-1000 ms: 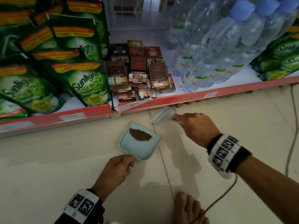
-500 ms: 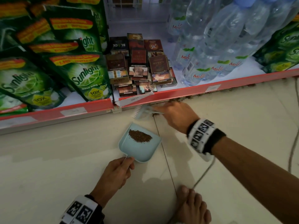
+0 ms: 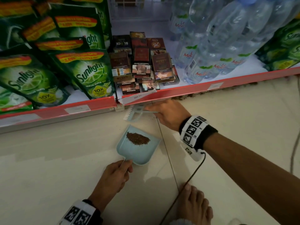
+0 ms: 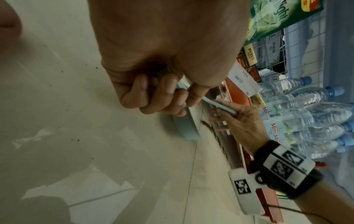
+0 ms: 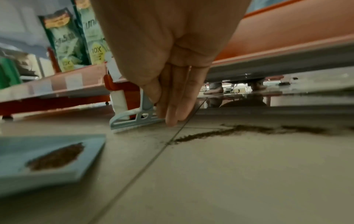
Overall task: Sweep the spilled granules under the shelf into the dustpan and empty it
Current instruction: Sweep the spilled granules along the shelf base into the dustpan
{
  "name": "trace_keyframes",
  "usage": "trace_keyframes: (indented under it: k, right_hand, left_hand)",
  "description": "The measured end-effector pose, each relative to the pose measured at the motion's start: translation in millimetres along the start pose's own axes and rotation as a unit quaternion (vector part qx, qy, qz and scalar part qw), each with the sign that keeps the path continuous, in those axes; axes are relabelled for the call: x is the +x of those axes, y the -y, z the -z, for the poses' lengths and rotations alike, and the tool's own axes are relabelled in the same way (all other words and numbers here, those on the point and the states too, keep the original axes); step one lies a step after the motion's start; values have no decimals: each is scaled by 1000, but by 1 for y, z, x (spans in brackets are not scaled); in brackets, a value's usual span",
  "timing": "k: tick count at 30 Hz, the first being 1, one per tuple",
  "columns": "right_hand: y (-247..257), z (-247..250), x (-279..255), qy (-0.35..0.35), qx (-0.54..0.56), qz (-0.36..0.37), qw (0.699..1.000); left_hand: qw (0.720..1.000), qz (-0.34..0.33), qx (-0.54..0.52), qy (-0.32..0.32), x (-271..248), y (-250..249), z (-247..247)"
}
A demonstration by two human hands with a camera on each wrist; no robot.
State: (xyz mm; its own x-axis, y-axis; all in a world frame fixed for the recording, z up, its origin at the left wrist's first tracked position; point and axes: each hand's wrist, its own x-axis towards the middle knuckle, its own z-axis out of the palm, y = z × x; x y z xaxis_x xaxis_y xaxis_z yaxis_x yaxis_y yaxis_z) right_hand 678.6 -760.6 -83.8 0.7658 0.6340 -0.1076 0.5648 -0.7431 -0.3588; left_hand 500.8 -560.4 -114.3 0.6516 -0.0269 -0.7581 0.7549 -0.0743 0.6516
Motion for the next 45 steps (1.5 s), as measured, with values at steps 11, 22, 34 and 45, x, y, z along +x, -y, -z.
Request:
trace_keyframes:
  k: [11,22,34,45]
  right_hand:
    - [-56,33,-63,-104,-17,-27,994]
    - [-38,13,-26,19,-16,-34,999]
    - [-48,5,-39,-165,175,-121,963]
    - [-40,7,-39,-27,-44,-185,981]
  left_hand:
    - [1000,-4,-12,-3,-1,6,4]
    - [1000,-9,4,-10,0,5,4]
    - [999,-36,23,25,12,2,-5]
    - [996,-74,39,5,37,-13,2]
